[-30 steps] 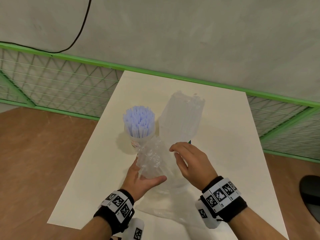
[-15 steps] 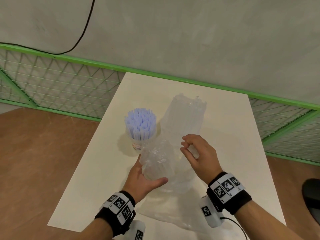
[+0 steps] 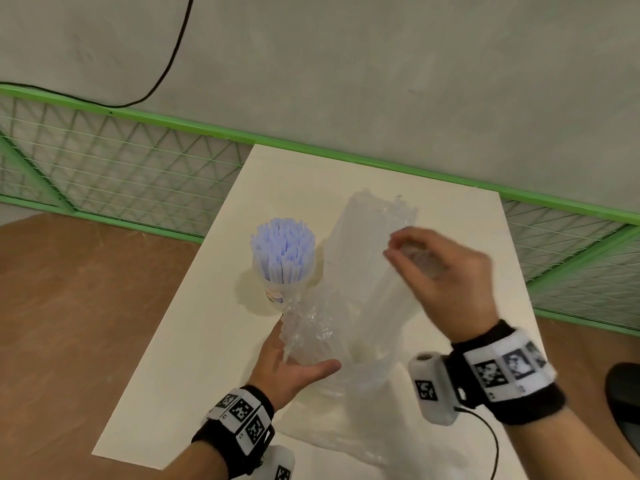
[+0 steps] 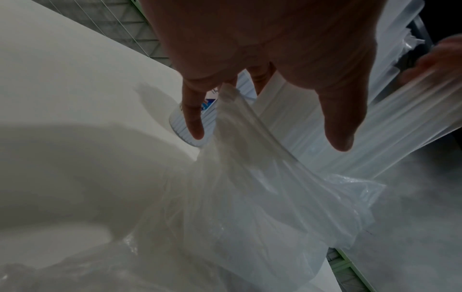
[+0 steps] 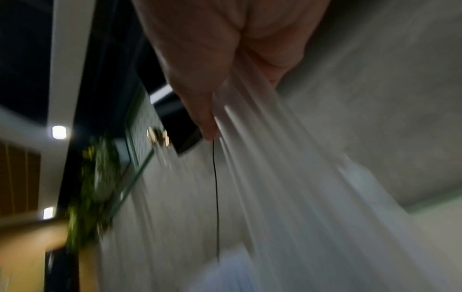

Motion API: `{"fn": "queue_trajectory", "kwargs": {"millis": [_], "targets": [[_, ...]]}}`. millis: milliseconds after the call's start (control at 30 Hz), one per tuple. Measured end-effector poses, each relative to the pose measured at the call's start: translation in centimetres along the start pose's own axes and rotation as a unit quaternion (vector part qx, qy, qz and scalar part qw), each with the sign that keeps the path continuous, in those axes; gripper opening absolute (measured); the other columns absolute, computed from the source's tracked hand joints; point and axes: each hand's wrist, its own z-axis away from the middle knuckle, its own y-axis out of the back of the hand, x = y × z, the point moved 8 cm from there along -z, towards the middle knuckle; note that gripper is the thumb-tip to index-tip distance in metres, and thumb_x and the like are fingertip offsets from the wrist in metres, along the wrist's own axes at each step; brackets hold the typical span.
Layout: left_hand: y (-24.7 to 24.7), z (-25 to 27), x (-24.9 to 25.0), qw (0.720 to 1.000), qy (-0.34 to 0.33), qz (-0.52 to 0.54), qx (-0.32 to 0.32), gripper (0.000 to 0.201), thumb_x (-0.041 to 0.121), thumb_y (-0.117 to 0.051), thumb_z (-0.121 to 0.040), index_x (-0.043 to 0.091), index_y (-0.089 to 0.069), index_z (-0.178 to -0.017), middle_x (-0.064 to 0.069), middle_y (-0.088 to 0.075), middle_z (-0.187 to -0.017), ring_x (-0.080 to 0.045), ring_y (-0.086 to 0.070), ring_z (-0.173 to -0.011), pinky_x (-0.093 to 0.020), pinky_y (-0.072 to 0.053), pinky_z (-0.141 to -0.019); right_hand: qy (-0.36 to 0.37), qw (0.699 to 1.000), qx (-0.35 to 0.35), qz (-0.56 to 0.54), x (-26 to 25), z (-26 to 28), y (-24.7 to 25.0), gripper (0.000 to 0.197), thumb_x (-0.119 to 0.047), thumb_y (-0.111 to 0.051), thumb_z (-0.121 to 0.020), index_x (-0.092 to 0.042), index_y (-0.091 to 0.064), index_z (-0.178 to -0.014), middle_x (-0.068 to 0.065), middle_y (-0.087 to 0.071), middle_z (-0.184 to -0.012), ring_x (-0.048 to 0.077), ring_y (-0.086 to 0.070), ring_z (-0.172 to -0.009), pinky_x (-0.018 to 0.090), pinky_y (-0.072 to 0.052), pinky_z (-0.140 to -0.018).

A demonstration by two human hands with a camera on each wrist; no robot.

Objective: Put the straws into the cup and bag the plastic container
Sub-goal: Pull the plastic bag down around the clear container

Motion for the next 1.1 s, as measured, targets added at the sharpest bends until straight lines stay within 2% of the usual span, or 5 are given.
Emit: {"fn": "queue_trajectory", "kwargs": {"millis": [333, 467, 633, 800, 1100], "targets": [[0.0, 0.1, 0.5, 1.000, 0.002, 0.009, 0.004, 0.071, 0.002, -0.091, -0.060, 0.026, -0.058, -0.118, 0.007, -0.073, -0.106, -0.006, -0.068, -0.099, -0.010, -0.050, -0.077, -0.021, 0.955, 0.193, -0.225, 2.1, -10.4, 9.6, 0.013, -0.012, -0.072, -0.087, -0.012, -0.063, -0.097, -0.014, -0.072, -0.077, 0.020, -0.072, -0.076, 0.036, -0.058, -0.074], [0.1, 0.2, 0.4, 1.000, 0.003, 0.011, 0.008, 0.070, 0.002, -0.091, -0.059, 0.021, -0.060, -0.119, 0.006, -0.073, -0.106, -0.006, -0.069, -0.099, -0.009, -0.050, -0.076, -0.112, 0.970, 0.042, -0.211, 8.0, -11.0, 1.2, 0.017, -0.015, -0.074, -0.082, -0.016, -0.068, -0.098, -0.007, -0.073, -0.079, 0.018, -0.072, -0.077, 0.043, -0.059, -0.082], [-0.1, 0.3, 0.7, 1.000, 0.004, 0.019, 0.004, 0.070, 0.000, -0.090, -0.060, 0.019, -0.059, -0.119, 0.005, -0.073, -0.106, -0.005, -0.069, -0.098, -0.008, -0.049, -0.074, -0.043, 0.988, -0.143, 0.037, 10.3, -8.6, -5.3, 0.025, -0.028, -0.068, -0.091, -0.016, -0.071, -0.113, -0.003, -0.072, -0.111, 0.013, -0.066, -0.105, 0.018, -0.042, -0.099], [-0.1, 0.4, 1.3, 1.000, 0.004, 0.018, 0.001, 0.070, -0.004, -0.088, -0.062, 0.016, -0.058, -0.122, 0.005, -0.072, -0.108, 0.002, -0.067, -0.095, -0.005, -0.048, -0.073, 0.026, 0.925, -0.316, 0.210, 11.1, -6.2, -9.6, 0.044, -0.030, -0.046, -0.103, -0.019, -0.044, -0.145, 0.005, -0.043, -0.151, 0.023, -0.033, -0.143, 0.037, -0.026, -0.112], [0.0, 0.3, 1.0, 1.000, 0.013, 0.025, 0.011, 0.074, -0.002, -0.090, -0.059, 0.019, -0.057, -0.123, 0.011, -0.073, -0.106, -0.001, -0.068, -0.099, -0.008, -0.049, -0.075, 0.078, 0.844, -0.416, 0.329, 12.1, -3.7, -11.6, 0.089, -0.074, -0.012, -0.084, -0.024, 0.005, -0.156, -0.009, 0.001, -0.164, 0.023, 0.008, -0.151, 0.051, -0.002, -0.118]]}}
